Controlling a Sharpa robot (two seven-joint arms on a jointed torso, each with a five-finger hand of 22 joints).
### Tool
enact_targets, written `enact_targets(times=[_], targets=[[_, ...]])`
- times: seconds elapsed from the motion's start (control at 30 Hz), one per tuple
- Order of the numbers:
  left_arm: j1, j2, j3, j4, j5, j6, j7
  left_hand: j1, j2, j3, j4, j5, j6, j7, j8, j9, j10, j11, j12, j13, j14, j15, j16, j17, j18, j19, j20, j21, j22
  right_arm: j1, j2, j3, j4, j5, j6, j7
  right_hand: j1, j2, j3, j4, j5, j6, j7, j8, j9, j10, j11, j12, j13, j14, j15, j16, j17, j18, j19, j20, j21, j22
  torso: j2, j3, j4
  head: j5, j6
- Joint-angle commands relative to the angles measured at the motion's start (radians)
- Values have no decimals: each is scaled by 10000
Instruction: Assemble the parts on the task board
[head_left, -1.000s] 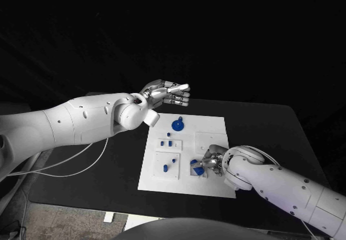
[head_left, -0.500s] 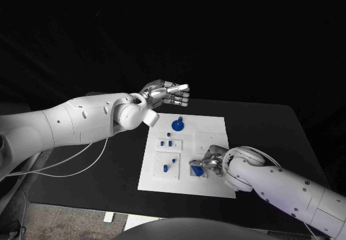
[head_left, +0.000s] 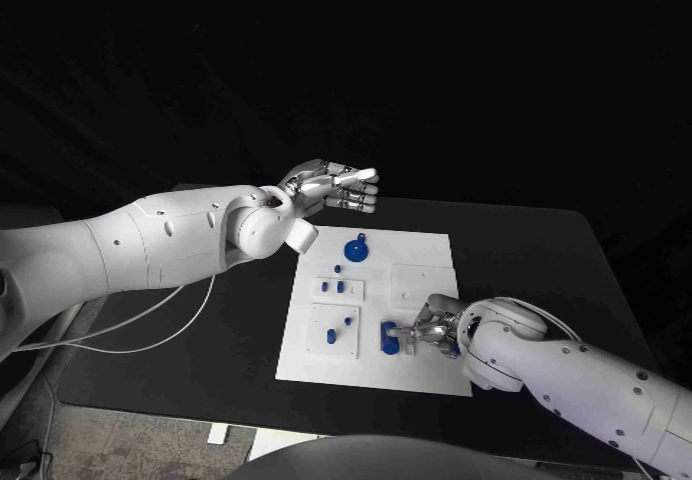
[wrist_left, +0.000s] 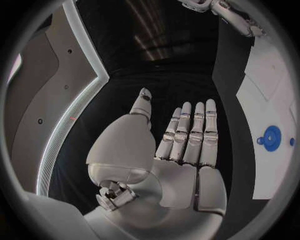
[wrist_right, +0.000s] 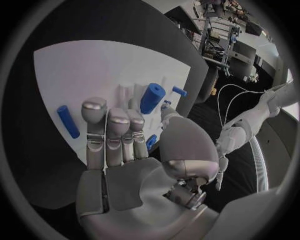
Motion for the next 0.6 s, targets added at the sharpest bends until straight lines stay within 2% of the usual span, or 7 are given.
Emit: enact_targets(times=[0.03,0.3,0.43,0.6], targets=[[6,-3,6,16,14,148,36,-24,83,-50,-3,39,-7,-11,31,-1,-51,9,-46,-2,-62,6,-10,-9,48,-25,69,-61,-4,-4,-129,0,173,-140,209,-77,-2,99,-37,-39,-52,-5,-15,8,-2,45,7,-30,13,-3,-60,-33,15,-195,260,-72,55,826,0,6,-3,11,-9],[5,-11,5,19,0,156,22,-24,83,-50,-3,39,-7,-11,31,-1,-51,9,-46,-2,-62,6,-10,-9,48,-25,69,-61,-4,-3,-302,4,474,-148,297,-4,11,145,-30,-132,-51,2,-16,7,-1,52,6,-29,24,2,-57,-32,28,-194,257,-68,66,827,6,4,9,-9,2],[5,-19,5,15,-8,151,9,-24,83,-50,-3,39,-7,-11,31,-1,-51,9,-46,-2,-62,6,-10,-9,48,-25,69,-61,-4,-5,-357,4,630,-112,467,216,617,1,185,-716,-51,54,-17,10,3,63,4,2,52,2,-47,-40,27,-193,245,-59,59,825,4,-1,9,-13,-1],[4,-13,3,5,-13,163,-3,-9,103,-46,-3,47,5,-13,31,-1,-48,9,-46,-2,-54,6,-10,-10,52,-20,67,-55,-3,-17,-421,4,715,-1,498,401,868,-87,500,-1075,-51,89,-12,7,-18,69,8,46,97,5,-43,-69,9,-184,239,-54,46,821,1,-6,2,9,2]])
